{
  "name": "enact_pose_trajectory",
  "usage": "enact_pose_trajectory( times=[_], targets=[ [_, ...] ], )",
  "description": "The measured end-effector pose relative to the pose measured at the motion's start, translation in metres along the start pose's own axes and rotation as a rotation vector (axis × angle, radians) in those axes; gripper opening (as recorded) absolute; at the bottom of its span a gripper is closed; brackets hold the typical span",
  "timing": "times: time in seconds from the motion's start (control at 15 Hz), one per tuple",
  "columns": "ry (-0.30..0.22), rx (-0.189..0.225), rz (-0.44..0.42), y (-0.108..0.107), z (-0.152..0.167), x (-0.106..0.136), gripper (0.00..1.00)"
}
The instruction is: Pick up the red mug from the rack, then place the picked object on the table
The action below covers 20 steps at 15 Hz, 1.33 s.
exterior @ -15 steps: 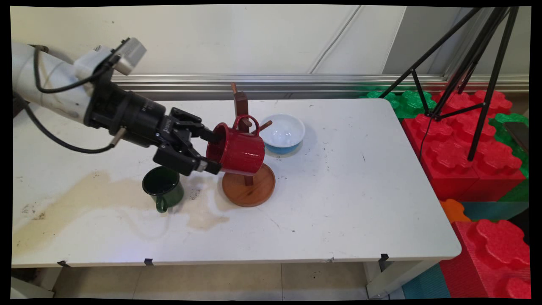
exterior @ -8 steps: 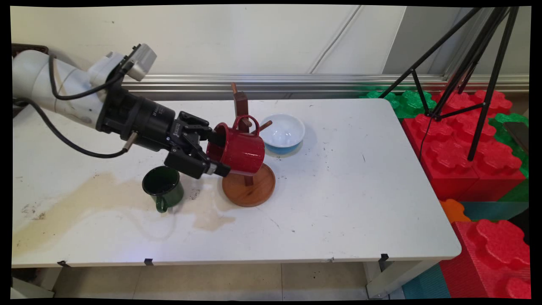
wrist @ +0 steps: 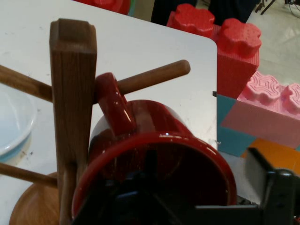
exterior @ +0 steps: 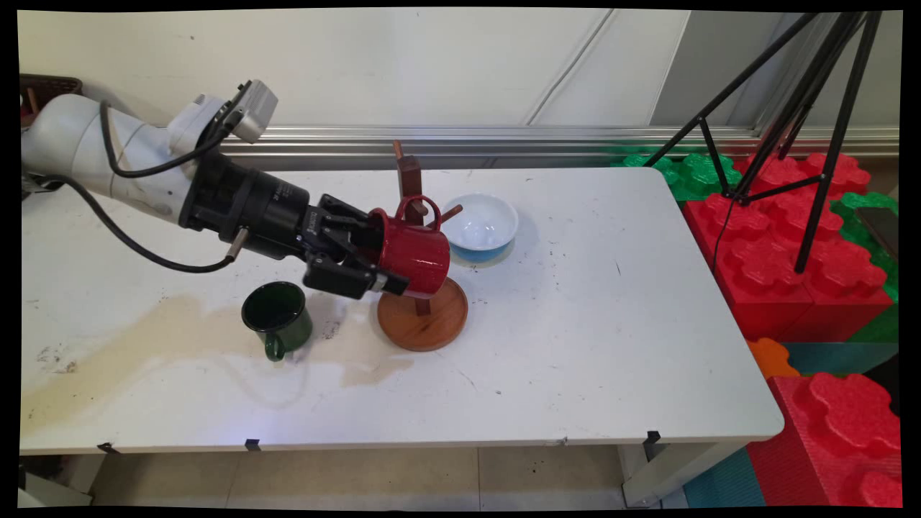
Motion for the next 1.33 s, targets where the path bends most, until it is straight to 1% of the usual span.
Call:
enact_pose_trajectory(
  times=[0.93,1.13,1.33],
  targets=[
    [0.004,0.018,0.004,-0.0035,0.0039,-0.0026,0.00],
    [0.004,0.011,0.007,-0.0021,0.0025,-0.0018,0.00],
    [0.006,-0.005,0.010,0.0024,0.0000,-0.0001,0.00]
  ],
)
